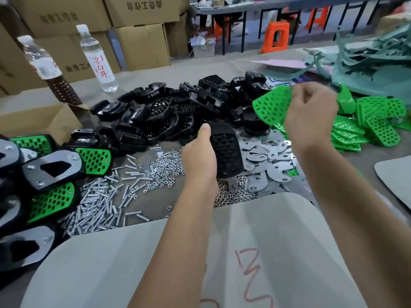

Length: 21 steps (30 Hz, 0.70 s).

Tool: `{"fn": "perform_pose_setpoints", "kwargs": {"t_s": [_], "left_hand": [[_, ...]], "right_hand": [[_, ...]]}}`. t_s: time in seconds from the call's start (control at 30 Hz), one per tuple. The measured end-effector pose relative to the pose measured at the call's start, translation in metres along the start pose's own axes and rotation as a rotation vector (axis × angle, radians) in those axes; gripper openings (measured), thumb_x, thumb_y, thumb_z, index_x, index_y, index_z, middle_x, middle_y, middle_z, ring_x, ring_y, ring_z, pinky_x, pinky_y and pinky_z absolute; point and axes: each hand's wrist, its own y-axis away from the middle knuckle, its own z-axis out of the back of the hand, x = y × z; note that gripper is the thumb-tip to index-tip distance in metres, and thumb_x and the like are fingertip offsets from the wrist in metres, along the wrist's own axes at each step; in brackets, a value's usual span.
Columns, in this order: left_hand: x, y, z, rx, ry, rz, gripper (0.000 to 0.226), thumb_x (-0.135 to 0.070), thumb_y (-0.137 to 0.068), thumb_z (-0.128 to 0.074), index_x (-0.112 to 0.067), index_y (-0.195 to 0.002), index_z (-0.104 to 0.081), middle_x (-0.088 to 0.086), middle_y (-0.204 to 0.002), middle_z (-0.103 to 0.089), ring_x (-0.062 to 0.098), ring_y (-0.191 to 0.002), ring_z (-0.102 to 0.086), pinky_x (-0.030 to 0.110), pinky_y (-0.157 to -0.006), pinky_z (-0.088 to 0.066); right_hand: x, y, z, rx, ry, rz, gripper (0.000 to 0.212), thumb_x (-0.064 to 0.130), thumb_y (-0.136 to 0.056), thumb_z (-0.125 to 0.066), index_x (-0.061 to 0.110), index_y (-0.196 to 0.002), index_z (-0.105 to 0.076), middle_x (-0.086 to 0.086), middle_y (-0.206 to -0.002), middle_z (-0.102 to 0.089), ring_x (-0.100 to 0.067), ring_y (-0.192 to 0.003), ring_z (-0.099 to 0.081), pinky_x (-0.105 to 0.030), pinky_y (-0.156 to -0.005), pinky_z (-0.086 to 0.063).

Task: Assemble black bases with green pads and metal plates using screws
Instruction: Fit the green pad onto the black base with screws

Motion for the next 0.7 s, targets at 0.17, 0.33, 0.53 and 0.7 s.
{"fn": "perform_pose_setpoints", "kwargs": {"t_s": [0.17,0.33,0.53,0.7], "left_hand": [[-0.003,-0.006,0.045,-0.289,-0.006,-0.139,0.051,-0.049,-0.097,-0.059,-0.026,-0.057,-0.037,-0.004,-0.060,-0.040,0.019,-0.066,-0.040,0.038,-0.070,-0.038],[0.002,-0.009,0.087,-0.145,0.076,-0.151,0.015,-0.022,-0.095,-0.055,-0.020,-0.082,-0.064,0.004,-0.084,-0.062,0.023,-0.080,-0.055,0.041,-0.071,-0.048],[-0.005,-0.011,0.097,-0.033,0.286,-0.065,0.027,-0.013,-0.101,-0.050,-0.008,-0.112,-0.074,0.012,-0.098,-0.078,0.024,-0.086,-0.076,0.042,-0.072,-0.065],[0.003,-0.010,0.094,0.001,0.088,-0.123,0.020,-0.020,-0.106,-0.058,-0.008,-0.109,-0.075,0.016,-0.106,-0.078,0.026,-0.093,-0.076,0.053,-0.084,-0.063]], "right_hand": [[0.019,0.082,-0.029,0.404,-0.675,-0.301,0.019,0.006,-0.106,-0.053,0.012,-0.120,-0.066,-0.003,-0.093,-0.077,-0.019,-0.053,-0.068,-0.024,-0.040,-0.045],[0.010,0.123,-0.043,0.497,-0.797,-0.280,0.029,0.003,-0.104,-0.058,0.016,-0.128,-0.062,-0.011,-0.107,-0.076,-0.033,-0.065,-0.076,-0.028,-0.044,-0.052],[0.008,0.131,-0.043,0.579,-0.725,-0.162,0.041,-0.003,-0.092,-0.073,0.018,-0.127,-0.065,-0.006,-0.103,-0.077,-0.031,-0.072,-0.078,-0.028,-0.047,-0.056],[0.004,0.130,-0.043,0.583,-0.729,-0.114,0.042,0.001,-0.088,-0.075,0.024,-0.122,-0.068,-0.001,-0.104,-0.079,-0.029,-0.079,-0.078,-0.027,-0.049,-0.056]]}}
